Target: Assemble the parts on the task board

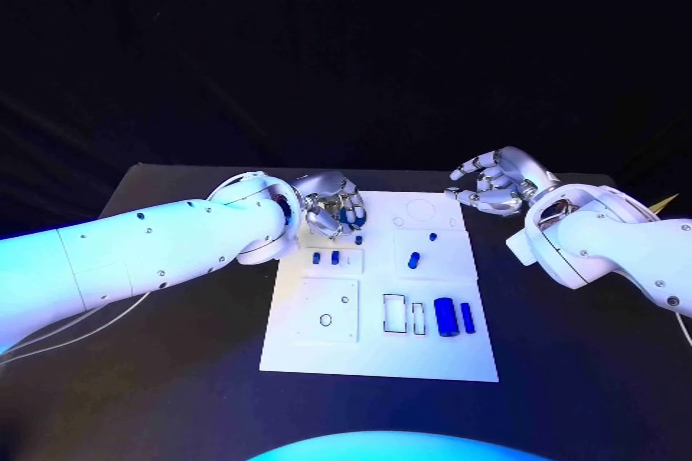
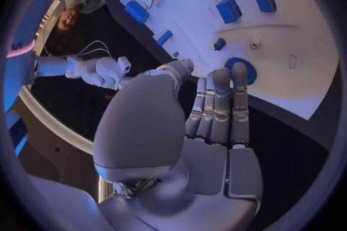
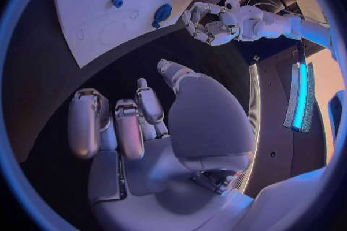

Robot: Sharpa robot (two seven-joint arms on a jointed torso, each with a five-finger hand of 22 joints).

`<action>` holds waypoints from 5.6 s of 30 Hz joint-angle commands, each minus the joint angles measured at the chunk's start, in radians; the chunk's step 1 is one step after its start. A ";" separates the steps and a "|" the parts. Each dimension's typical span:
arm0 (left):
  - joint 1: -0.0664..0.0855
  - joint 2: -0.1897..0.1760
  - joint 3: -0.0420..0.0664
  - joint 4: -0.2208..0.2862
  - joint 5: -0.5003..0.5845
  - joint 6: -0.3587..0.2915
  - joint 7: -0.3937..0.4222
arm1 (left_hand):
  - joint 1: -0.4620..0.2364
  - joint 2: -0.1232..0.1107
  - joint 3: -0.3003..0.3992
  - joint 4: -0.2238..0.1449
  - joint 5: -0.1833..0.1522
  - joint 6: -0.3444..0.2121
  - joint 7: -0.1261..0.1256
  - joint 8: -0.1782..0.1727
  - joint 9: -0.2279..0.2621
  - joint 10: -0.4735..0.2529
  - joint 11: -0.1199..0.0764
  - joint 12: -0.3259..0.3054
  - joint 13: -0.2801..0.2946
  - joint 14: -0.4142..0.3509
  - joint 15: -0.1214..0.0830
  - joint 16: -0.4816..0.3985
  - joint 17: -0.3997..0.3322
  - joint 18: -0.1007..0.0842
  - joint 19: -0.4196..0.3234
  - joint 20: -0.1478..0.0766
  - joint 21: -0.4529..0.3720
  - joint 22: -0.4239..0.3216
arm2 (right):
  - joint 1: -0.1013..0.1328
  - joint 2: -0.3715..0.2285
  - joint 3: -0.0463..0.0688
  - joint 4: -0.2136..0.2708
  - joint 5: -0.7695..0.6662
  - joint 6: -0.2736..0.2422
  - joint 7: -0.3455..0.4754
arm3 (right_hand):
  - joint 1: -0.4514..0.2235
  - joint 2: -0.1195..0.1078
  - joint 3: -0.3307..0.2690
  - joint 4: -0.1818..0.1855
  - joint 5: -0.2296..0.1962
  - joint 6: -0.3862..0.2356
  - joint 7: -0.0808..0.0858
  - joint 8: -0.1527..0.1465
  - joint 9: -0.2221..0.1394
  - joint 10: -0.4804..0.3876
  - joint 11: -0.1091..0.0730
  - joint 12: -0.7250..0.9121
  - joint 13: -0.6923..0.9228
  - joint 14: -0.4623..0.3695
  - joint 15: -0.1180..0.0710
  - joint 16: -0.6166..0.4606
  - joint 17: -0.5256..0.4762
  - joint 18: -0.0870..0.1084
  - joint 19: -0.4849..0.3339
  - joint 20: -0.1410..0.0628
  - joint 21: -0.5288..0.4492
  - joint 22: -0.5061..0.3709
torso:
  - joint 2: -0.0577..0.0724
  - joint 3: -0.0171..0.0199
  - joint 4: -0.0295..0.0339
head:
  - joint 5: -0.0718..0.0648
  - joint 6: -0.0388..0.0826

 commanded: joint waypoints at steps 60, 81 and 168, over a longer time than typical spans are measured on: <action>-0.026 0.133 -0.018 -0.147 -0.290 0.134 -0.007 | 0.065 0.015 0.086 -0.053 -0.006 0.130 -0.003 -0.114 -0.129 0.097 0.002 -0.129 -0.159 0.111 -0.006 0.249 0.102 0.005 0.030 -0.005 0.142 0.147 | -0.001 0.004 0.000 0.008 -0.007 -0.011 0.035 | 0.004 -0.009 0.010 0.001 0.004 -0.007 -0.006 0.011 0.003 -0.019 -0.001 -0.029 -0.028 0.084 -0.009 -0.011 0.183 0.015 -0.013 -0.001 -0.021 0.108 | -0.001 0.0019 0.0015 | -0.011 -0.010; -0.027 0.145 -0.018 -0.162 -0.278 0.140 -0.007 | 0.048 0.027 0.139 -0.119 -0.010 0.172 -0.003 -0.124 -0.137 0.152 -0.010 -0.141 -0.173 0.163 -0.016 0.304 0.153 -0.007 0.068 -0.014 0.229 0.239 | -0.001 0.004 0.000 0.009 -0.007 -0.009 0.035 | 0.002 -0.009 0.010 0.002 0.004 -0.006 -0.006 0.013 0.003 -0.014 -0.001 -0.025 -0.025 0.084 -0.009 -0.011 0.182 0.015 -0.012 -0.002 -0.021 0.108 | 0.000 0.0015 0.0011 | -0.012 -0.012; -0.035 -0.018 0.032 -0.095 -0.118 0.165 0.010 | 0.000 0.033 0.149 -0.158 -0.013 0.229 -0.004 -0.148 -0.140 0.233 -0.018 -0.207 -0.189 0.243 -0.024 0.356 0.224 -0.024 0.148 -0.020 0.297 0.320 | -0.001 0.005 0.000 0.007 -0.008 -0.011 0.034 | 0.001 -0.009 0.012 0.002 0.004 -0.004 -0.007 0.017 0.005 -0.007 -0.002 -0.021 -0.023 0.084 -0.010 -0.011 0.184 0.014 -0.011 -0.002 -0.020 0.109 | -0.001 0.0019 0.0010 | 0.002 -0.009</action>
